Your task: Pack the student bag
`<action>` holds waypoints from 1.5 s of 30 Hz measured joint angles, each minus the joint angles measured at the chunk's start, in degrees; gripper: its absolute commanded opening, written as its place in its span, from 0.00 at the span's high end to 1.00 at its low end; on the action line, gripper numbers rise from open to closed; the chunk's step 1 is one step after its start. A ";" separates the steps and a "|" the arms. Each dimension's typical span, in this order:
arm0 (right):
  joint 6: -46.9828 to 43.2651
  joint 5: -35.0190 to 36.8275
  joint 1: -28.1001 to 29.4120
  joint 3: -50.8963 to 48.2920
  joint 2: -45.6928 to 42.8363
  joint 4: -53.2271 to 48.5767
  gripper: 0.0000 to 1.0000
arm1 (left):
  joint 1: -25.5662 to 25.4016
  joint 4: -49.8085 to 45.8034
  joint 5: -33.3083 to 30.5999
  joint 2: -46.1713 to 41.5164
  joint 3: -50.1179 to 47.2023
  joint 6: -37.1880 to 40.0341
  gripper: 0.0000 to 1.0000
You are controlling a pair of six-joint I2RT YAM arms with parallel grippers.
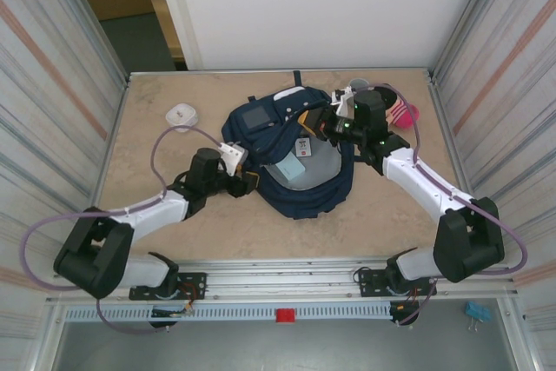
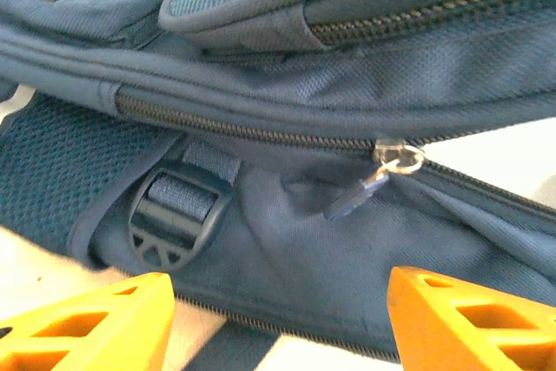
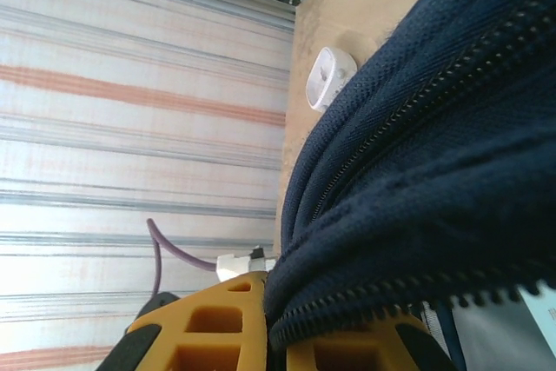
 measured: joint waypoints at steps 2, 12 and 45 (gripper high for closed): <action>0.00 -0.24 0.00 0.17 0.09 -0.17 0.91 | 0.00 3.45 0.46 2.91 0.02 0.59 0.34; -0.09 -0.20 -0.04 0.20 0.09 -0.37 0.91 | 0.00 13.16 6.38 12.35 0.83 1.90 0.61; 1.27 4.11 6.25 -6.78 -1.86 2.99 0.55 | -2.67 13.22 12.50 5.40 -2.60 2.84 1.00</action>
